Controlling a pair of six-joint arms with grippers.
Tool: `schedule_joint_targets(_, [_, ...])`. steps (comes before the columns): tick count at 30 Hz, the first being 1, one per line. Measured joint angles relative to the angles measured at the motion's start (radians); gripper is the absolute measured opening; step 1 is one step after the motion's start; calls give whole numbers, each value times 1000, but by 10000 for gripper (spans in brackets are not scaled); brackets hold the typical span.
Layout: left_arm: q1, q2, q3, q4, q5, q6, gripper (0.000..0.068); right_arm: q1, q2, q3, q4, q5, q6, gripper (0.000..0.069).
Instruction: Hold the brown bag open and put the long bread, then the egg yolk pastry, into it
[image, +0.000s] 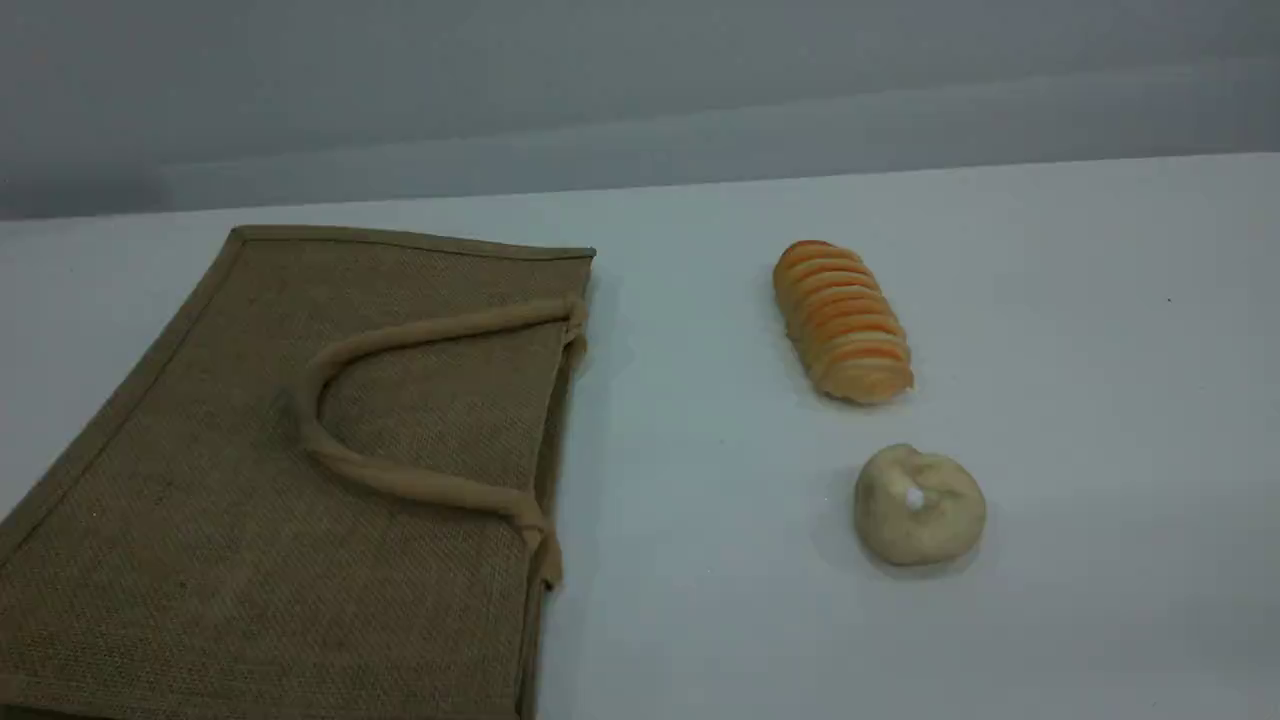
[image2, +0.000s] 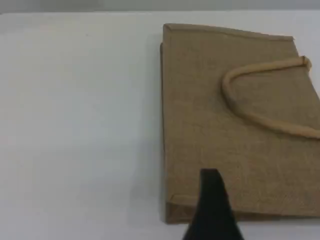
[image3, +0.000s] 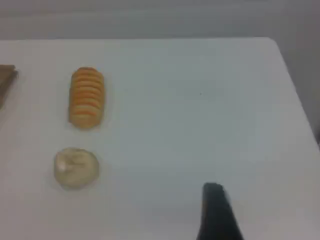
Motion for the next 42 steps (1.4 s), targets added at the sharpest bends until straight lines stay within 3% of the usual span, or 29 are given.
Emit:
schedule_joint_targets(35, [0, 42, -7, 31, -7, 2, 452, 1, 0, -7, -1, -10, -19, 386])
schedule_joint_targets(42, [0, 310, -110, 16, -191, 3, 452, 2, 168, -29, 142, -165, -71, 386])
